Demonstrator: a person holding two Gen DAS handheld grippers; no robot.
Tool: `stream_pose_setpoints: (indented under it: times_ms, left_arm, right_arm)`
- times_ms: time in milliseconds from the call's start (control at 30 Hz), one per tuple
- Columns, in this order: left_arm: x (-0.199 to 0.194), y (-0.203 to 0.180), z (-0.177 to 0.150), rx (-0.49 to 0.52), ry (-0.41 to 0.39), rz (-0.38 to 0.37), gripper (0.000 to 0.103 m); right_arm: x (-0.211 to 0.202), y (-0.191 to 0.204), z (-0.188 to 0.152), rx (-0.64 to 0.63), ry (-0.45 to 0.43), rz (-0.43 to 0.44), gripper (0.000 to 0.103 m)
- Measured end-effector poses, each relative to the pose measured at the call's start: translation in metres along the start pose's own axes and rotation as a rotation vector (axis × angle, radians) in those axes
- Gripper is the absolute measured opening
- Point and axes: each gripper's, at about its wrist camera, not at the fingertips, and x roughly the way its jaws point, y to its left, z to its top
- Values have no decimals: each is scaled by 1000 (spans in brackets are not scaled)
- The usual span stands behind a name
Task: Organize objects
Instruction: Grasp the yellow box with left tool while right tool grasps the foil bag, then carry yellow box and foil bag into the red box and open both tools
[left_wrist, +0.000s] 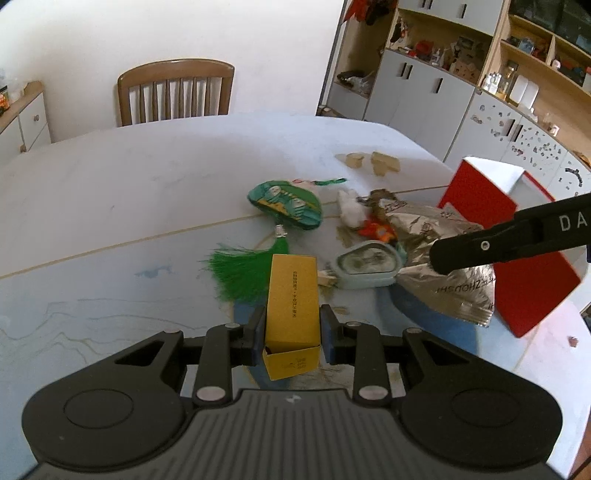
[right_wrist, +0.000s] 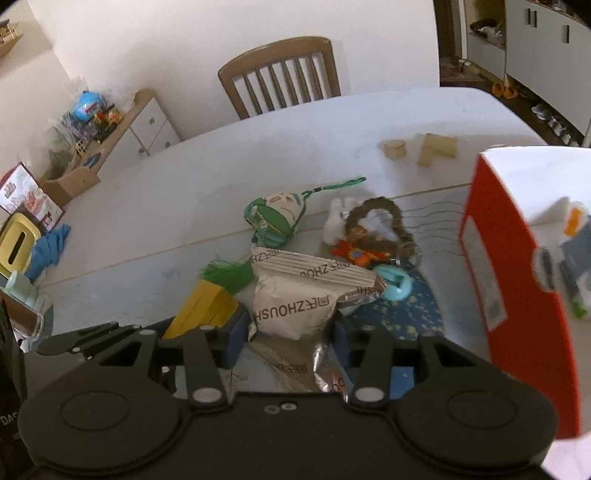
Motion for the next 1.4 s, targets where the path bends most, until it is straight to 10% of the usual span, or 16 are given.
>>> stream_pose_setpoints:
  times_ms: [667,1400]
  left_arm:
    - [-42,-90,58,125,-119,-54,29]
    - [11,-273,83,259,-70,-197,29]
  right_arm:
    - [-97,-78,20,13,-194,-28,46]
    - [-144,-253,22,65,-145,-119,46]
